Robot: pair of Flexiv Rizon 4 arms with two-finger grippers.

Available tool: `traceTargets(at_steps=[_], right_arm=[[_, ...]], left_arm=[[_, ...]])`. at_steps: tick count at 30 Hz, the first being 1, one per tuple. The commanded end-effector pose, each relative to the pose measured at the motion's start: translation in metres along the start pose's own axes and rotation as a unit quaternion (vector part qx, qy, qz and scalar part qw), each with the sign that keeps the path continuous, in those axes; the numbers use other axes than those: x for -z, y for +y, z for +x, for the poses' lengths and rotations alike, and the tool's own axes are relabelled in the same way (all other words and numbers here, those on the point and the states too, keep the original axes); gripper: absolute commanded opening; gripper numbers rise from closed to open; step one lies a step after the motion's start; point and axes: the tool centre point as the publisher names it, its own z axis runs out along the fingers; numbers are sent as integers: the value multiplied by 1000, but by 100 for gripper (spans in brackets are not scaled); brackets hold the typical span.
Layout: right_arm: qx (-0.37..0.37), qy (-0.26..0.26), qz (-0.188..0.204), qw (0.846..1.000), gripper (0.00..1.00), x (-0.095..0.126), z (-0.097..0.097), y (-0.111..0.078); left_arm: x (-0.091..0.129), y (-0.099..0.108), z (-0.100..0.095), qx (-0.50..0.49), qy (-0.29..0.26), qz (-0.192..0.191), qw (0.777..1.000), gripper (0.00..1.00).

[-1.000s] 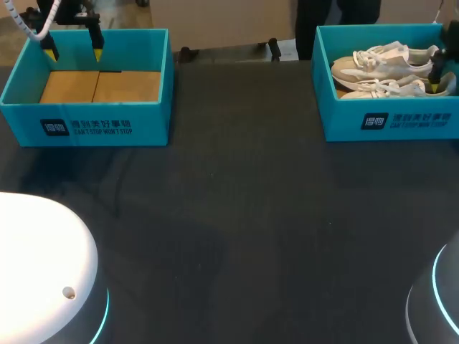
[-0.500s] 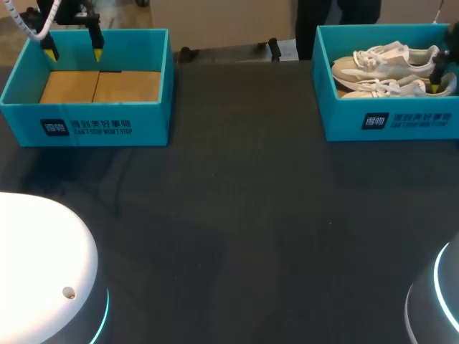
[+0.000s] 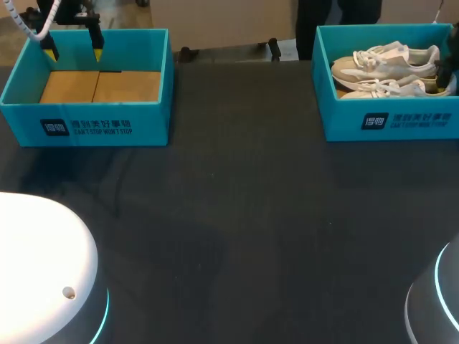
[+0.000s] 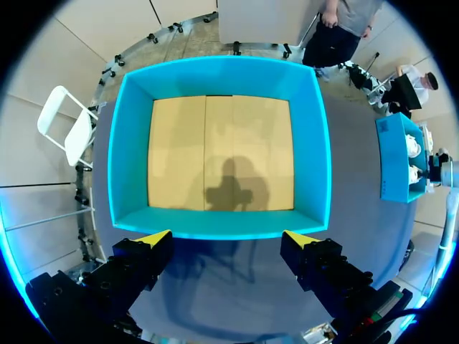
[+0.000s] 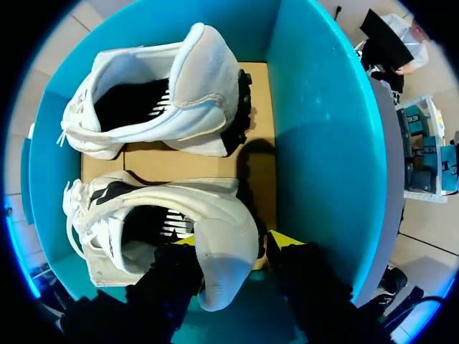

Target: Take the shoe out of the shoebox, open the shoe tongue, remove and reinsert the insole, then place the shoe into the shoebox

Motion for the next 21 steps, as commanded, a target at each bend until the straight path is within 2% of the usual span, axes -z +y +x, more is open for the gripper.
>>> traceTargets(at_steps=[1,8,17,19,21], right_arm=[[-1,-5,-5,1000,55,1,2,-4],[2,-13,-5,1000,49,0,6,-7],[4,-19,0,1000,51,-9,11,-5],[5,-21,1,1000,46,-11,13,-3],[2,-27,2,1000,35,-12,13,-2]], left_arm=[[-1,1,0,0,1,1,1000,100],[-1,1,0,0,1,1,1000,100],[-1,1,0,0,1,1,1000,100],[-1,1,0,0,1,1,1000,100],[-1,1,0,0,1,1,1000,100]])
